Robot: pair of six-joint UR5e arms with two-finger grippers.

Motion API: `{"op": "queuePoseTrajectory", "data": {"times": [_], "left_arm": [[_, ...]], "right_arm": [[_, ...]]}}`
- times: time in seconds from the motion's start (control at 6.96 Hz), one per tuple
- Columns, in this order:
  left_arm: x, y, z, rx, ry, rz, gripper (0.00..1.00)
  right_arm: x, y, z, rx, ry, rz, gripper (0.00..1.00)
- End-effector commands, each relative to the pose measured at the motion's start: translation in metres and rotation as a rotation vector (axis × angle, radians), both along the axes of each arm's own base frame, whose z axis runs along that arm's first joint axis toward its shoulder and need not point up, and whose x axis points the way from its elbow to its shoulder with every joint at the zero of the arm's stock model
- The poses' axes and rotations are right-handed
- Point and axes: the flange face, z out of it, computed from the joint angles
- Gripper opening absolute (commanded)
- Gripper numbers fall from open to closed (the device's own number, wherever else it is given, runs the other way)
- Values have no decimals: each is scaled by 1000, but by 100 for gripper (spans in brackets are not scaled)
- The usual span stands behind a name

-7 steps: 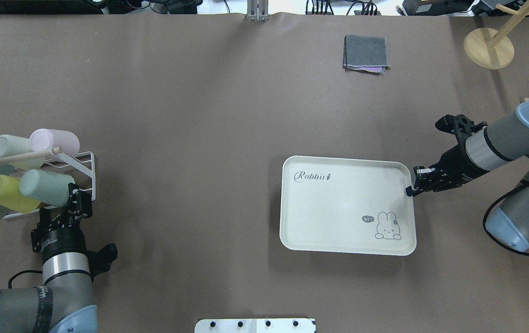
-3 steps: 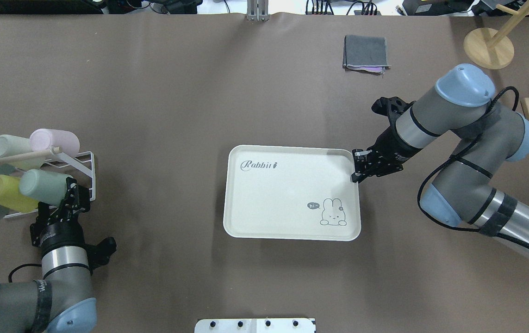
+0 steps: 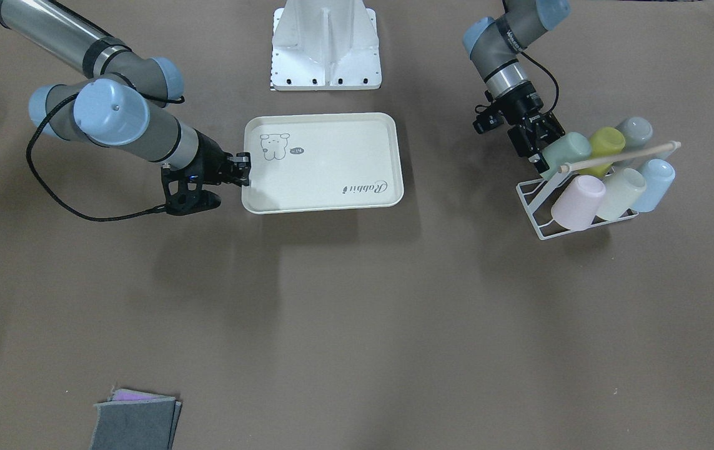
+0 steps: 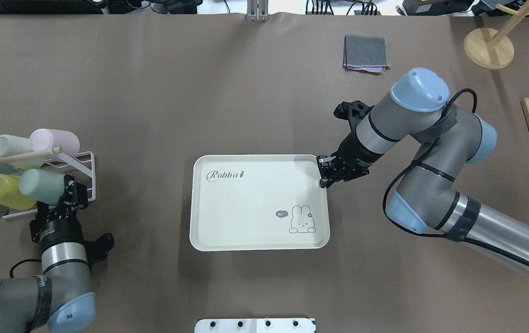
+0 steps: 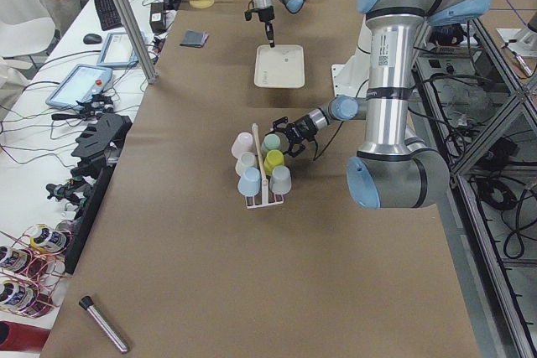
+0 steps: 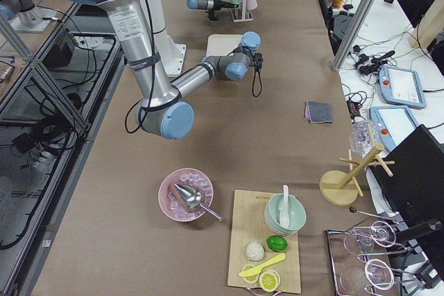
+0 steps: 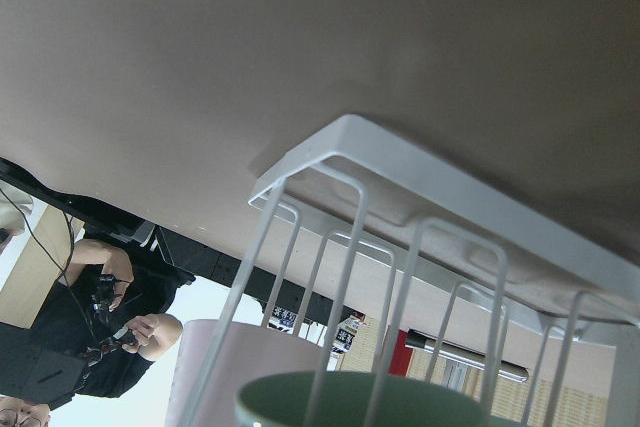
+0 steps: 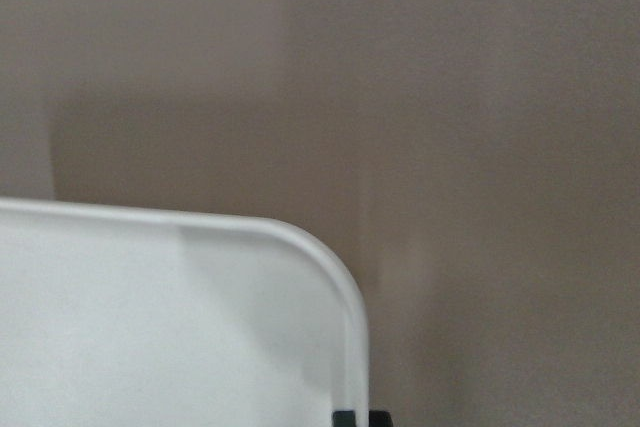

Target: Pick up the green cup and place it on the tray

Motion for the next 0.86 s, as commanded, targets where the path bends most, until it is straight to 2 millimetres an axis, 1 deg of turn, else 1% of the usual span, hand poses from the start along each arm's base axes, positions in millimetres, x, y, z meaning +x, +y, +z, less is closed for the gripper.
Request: {"op": "queuePoseTrajectory", "data": {"times": [0.0,0.14,0.29,0.43,0.57,0.72], "left_arm": [[1,-1,1,1,7,-1,97],[0,-1,0,1,7,-1,96],[0,-1,0,1,6,1,93],[0,-1,0,1,4,2,89],[1,-1,-3,-5,-28,25,86],[1,-1,-7,-5,-27,30,85]], "right_arm": [[-33,3,-19,19,6,-12,0],[-47,-1,-23,22,13,-12,0],[-60,-7,-28,25,22,-6,0],[-72,-9,-31,28,29,-6,0],[-77,-7,-31,33,34,-4,0],[-78,-6,-29,33,37,-3,0]]}}
